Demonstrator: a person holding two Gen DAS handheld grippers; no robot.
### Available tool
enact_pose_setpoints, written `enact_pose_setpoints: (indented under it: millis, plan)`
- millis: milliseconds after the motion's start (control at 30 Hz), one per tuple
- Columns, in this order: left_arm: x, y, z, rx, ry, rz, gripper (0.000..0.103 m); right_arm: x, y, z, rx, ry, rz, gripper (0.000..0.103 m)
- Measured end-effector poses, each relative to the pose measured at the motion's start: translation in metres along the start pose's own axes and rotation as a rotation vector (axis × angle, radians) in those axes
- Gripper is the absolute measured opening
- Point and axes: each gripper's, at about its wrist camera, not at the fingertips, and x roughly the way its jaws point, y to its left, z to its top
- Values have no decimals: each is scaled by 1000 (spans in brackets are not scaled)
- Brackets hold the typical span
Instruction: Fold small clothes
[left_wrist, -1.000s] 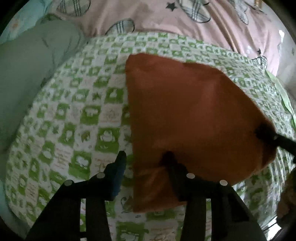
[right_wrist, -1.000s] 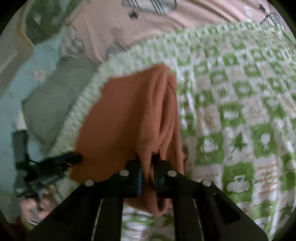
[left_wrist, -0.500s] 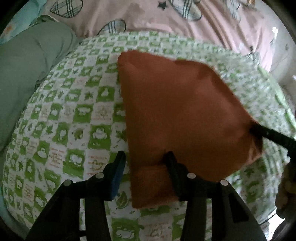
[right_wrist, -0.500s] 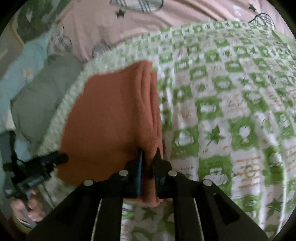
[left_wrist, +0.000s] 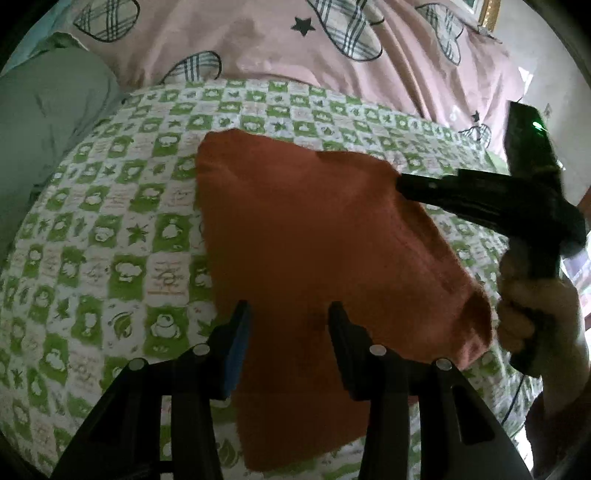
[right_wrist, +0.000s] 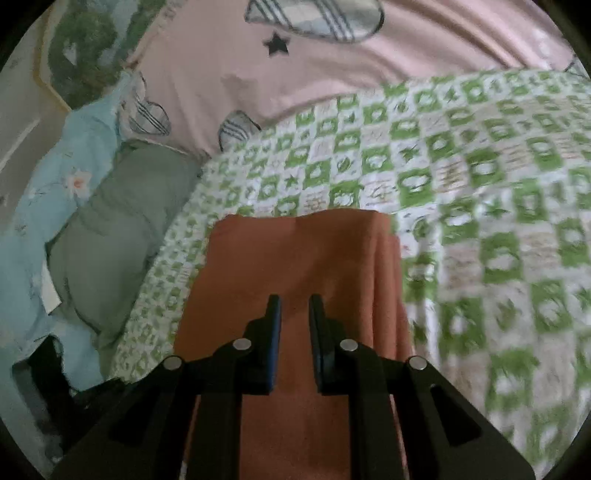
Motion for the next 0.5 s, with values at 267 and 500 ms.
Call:
enact_pose_setpoints:
  millis: [267,500]
  plan:
    - [10,-6,-27,50,7,27,44,2,-49,-49,112,9,-203,11]
    - [1,-2,-30,17,7,15,44,-29,-41,-43,81,-77,-146,40]
